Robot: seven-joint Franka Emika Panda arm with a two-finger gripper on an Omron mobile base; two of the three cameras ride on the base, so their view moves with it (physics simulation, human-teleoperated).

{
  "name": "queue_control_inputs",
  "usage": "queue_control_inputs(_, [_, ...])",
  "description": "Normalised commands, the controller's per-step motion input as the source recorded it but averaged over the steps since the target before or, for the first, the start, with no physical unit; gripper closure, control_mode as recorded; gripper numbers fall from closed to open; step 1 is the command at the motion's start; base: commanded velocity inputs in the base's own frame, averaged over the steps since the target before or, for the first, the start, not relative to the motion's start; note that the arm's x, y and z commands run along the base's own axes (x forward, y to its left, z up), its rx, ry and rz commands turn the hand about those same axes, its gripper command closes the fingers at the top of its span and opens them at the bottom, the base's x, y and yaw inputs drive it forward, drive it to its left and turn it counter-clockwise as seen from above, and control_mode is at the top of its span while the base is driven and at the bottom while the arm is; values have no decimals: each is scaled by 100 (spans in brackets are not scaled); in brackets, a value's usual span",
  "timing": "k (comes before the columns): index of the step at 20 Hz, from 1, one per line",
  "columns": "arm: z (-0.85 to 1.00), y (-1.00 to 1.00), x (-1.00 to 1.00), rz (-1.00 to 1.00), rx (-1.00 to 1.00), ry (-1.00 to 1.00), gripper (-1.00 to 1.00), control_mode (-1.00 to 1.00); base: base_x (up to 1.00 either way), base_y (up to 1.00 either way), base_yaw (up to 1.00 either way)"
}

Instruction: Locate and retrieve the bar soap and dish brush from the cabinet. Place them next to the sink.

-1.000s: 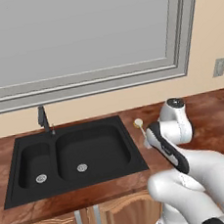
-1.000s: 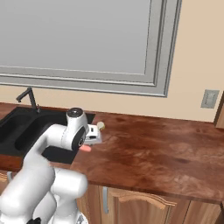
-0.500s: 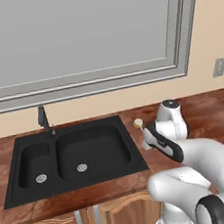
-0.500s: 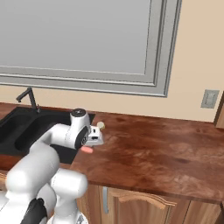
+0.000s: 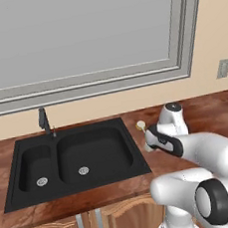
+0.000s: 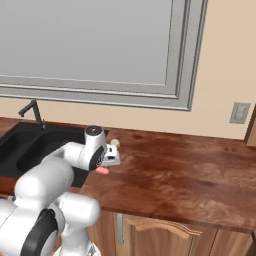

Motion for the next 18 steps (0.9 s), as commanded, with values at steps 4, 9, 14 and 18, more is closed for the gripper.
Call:
queue_control_inputs(4, [-29,15,-12,0,8,-1,-100,-100,0,0,0])
queue_control_inputs(9, [-30,19,-12,0,8,0,-100,-100,0,0,0])
queue_control_inputs(14, [-29,14,-6,0,7,-1,-100,-100,0,0,0])
queue_control_inputs(18, [-33,1,0,2,3,-9,-100,-100,0,0,0])
